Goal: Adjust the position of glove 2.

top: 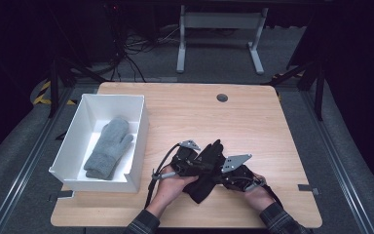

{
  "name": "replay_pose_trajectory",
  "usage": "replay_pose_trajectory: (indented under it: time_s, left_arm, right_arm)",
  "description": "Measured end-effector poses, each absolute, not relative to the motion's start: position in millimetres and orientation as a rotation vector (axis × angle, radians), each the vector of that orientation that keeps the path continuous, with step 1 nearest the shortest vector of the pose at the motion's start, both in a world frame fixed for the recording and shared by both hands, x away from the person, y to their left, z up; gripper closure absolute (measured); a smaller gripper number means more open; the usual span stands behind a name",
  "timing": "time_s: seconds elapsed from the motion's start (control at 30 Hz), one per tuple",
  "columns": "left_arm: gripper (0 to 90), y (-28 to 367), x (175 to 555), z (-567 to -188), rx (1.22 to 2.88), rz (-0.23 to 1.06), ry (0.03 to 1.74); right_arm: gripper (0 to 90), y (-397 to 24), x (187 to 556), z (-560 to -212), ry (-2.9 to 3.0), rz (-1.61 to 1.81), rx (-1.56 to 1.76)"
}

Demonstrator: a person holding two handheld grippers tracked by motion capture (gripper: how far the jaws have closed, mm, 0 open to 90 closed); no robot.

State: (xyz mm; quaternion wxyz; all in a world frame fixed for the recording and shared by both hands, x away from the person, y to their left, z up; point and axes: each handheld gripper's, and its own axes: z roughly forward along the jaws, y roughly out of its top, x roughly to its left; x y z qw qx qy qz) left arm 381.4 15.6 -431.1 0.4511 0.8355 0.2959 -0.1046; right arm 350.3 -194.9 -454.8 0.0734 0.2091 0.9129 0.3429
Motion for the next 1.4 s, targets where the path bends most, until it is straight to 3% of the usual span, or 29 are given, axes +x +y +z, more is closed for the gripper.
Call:
replay_pose_trajectory:
  time_s: [0.47,0.97,1.17,1.27,1.4]
  left_arm:
    - [87.1,6.5,382.1,-450.1,2.096,-0.301,0.754]
    - [87.0,-10.2,370.3,-450.4,2.179,-0.24,0.687]
    - [80.9,-14.4,370.1,-455.3,2.18,-0.277,0.674]
    - [72.3,-15.3,369.7,-455.7,2.188,-0.298,0.662]
    - [72.7,-17.3,366.7,-454.6,2.211,-0.276,0.644]
  right_arm:
    - [89.0,-195.0,349.8,-455.5,2.741,1.043,0.627]
    - [90.0,-215.5,357.7,-456.4,2.683,1.007,0.735]
    - [90.0,-216.2,357.8,-456.1,2.685,1.004,0.737]
    - [83.2,-223.7,357.5,-451.7,2.661,0.998,0.746]
    - [74.5,-242.2,359.1,-444.1,2.592,1.014,0.798]
